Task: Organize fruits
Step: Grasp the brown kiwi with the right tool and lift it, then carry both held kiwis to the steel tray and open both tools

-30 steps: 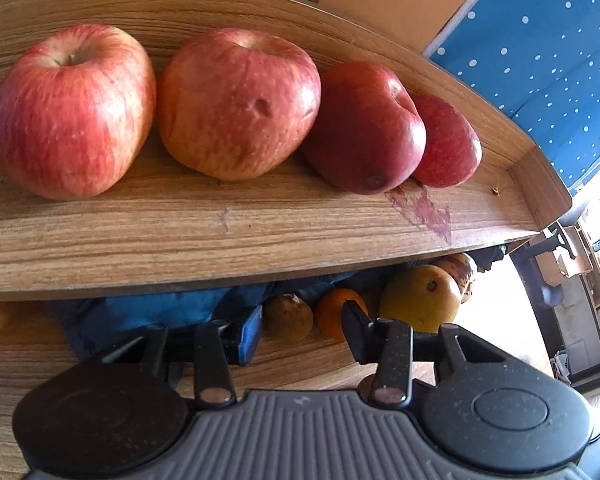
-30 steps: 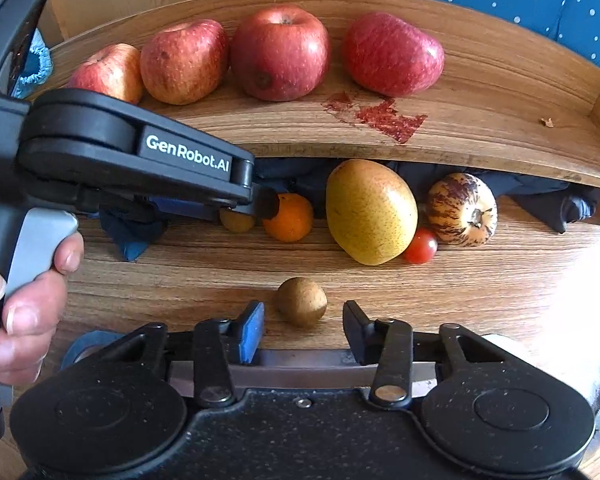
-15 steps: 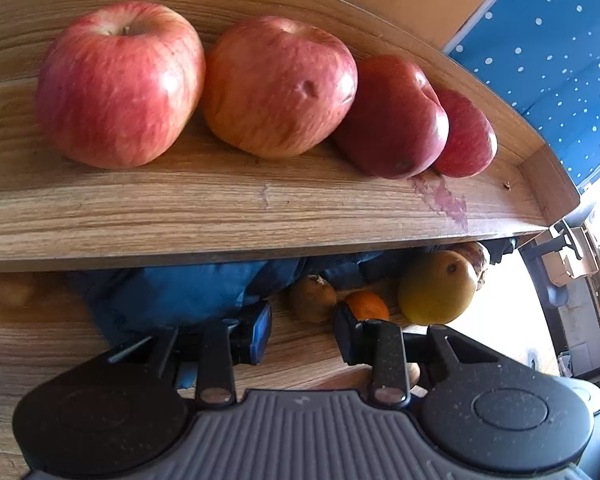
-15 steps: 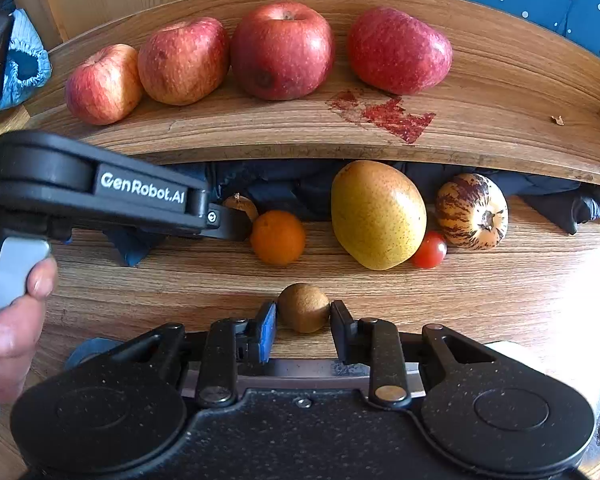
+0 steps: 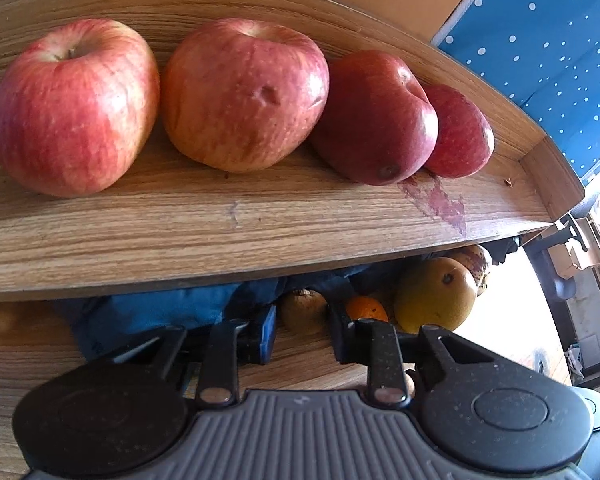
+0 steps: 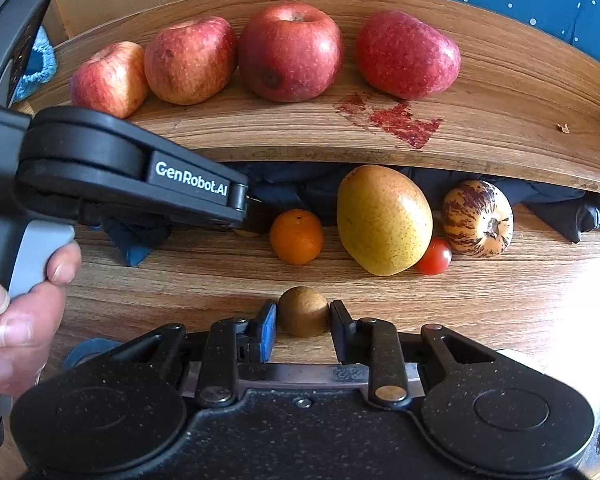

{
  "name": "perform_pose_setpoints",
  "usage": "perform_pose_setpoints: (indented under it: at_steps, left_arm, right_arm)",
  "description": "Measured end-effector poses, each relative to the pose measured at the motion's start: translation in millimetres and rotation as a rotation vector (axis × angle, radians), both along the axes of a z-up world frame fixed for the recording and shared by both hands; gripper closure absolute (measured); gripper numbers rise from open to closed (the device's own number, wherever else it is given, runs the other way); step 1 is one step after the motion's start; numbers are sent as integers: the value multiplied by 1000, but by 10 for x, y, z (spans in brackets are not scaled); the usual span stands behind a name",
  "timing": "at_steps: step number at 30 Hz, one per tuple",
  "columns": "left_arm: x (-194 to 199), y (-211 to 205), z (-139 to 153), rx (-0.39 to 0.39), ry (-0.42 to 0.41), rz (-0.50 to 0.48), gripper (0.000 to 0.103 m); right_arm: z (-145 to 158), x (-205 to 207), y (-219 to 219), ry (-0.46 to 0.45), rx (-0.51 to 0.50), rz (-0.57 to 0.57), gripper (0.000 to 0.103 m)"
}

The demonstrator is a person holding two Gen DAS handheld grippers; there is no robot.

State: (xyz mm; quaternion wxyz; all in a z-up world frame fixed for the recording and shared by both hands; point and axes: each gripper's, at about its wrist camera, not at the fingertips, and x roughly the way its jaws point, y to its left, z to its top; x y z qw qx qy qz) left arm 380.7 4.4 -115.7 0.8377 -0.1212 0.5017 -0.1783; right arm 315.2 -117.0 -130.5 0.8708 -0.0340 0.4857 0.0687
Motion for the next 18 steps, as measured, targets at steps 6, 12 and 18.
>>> perform_pose_setpoints:
  at_steps: [6,12,18]
  left_arm:
    - [-110,-1,71,15,-9,-6,73]
    - [-376,-48,181,28,-24,-18,73]
    - [-771,-113,307,39,-29,-26,73]
  right_arm:
    - [86,-135,17,-15,20,12,73]
    - [259,-331,-23,-54,31,33,73]
    - [451,-611,-195,-106,42,28,73]
